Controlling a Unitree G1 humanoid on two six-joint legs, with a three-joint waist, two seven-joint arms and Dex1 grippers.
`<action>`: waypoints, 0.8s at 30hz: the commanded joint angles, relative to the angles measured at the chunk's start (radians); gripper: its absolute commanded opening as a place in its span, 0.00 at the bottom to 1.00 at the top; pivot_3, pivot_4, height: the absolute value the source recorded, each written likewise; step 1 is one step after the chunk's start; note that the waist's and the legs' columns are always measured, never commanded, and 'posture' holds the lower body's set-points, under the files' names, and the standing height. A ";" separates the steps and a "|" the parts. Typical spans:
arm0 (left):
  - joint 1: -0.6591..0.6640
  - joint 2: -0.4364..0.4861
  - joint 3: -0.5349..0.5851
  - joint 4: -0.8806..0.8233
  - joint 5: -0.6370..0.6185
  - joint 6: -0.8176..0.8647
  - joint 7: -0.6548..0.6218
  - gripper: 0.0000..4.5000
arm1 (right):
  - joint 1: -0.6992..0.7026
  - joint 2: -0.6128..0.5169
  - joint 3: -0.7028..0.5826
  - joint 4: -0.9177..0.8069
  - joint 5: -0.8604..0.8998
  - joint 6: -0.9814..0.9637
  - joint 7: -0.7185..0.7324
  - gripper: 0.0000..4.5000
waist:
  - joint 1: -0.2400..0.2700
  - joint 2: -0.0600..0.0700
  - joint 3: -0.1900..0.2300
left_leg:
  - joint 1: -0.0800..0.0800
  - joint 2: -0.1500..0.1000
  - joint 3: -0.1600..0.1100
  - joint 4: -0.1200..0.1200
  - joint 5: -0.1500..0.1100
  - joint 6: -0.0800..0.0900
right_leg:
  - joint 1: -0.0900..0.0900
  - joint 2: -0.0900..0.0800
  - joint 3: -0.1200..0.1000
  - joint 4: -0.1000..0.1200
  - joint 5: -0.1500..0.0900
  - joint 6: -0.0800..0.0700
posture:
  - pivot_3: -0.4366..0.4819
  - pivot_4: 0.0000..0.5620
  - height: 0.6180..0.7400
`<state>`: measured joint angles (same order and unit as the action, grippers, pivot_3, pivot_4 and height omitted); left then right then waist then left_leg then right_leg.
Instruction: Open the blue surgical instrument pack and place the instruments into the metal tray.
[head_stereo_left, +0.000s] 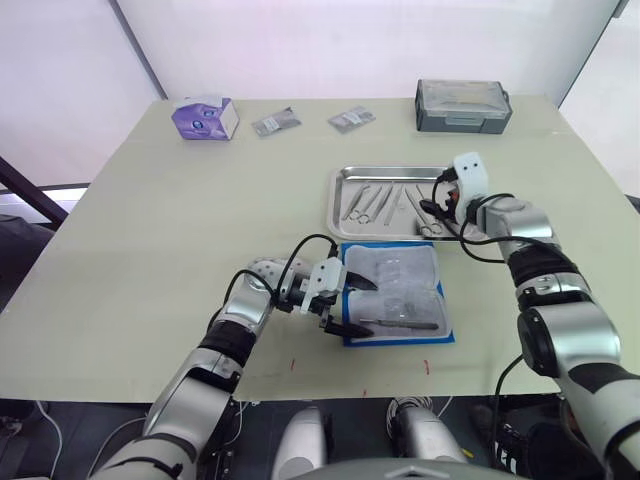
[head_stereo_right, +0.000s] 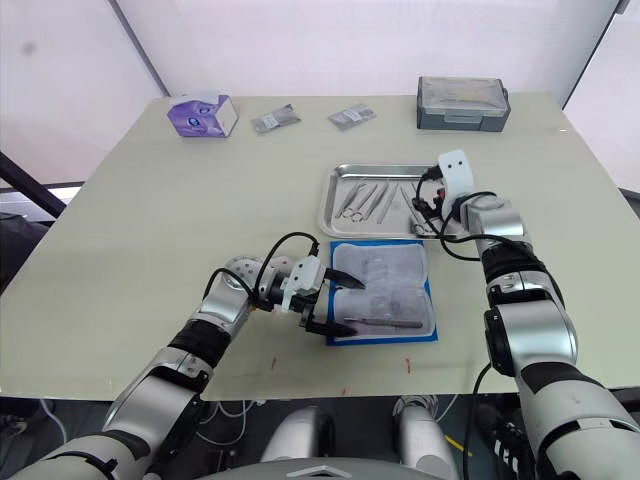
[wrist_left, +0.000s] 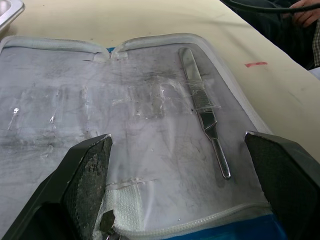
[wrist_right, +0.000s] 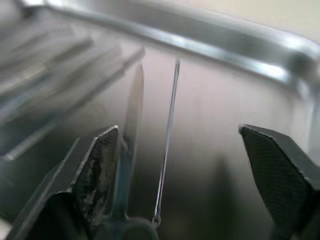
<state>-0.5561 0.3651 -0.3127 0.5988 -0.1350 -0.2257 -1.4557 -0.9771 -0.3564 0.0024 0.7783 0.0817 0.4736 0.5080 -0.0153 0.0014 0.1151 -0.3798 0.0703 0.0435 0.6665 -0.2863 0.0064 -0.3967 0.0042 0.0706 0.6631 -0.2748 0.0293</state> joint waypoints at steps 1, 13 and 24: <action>0.058 0.019 -0.055 0.083 0.075 0.050 0.005 1.00 | 0.089 -0.045 -0.012 -0.254 0.063 -0.022 0.134 0.89 | 0.001 0.000 0.000 | 0.000 0.000 0.000 0.000 0.000 0.000 | 0.000 0.000 0.000 0.000 0.000 0.000 | 0.48 0.27 0.93; 0.053 0.023 -0.053 0.091 0.075 0.044 0.002 1.00 | 0.503 -0.140 -0.004 -0.810 0.252 -0.081 0.439 0.89 | 0.001 -0.001 0.000 | 0.000 0.000 -0.002 0.000 0.000 0.000 | 0.000 0.001 -0.001 0.000 0.000 0.000 | 0.48 0.27 0.93; 0.055 0.014 -0.057 0.096 0.074 0.043 0.004 1.00 | 0.733 -0.222 0.116 -1.009 0.273 -0.153 0.598 0.89 | 0.002 -0.005 0.002 | 0.000 0.000 -0.002 0.001 0.000 0.000 | 0.001 0.001 -0.001 -0.001 -0.003 -0.002 | 0.48 0.27 0.93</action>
<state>-0.5585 0.3643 -0.3136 0.6032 -0.1366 -0.2257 -1.4546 -0.2439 -0.5665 0.1161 -0.2069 0.3572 0.3560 1.0861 -0.0134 -0.0032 0.1172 -0.3796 0.0705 0.0418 0.6671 -0.2863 0.0064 -0.3963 0.0056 0.0701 0.6625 -0.2769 0.0269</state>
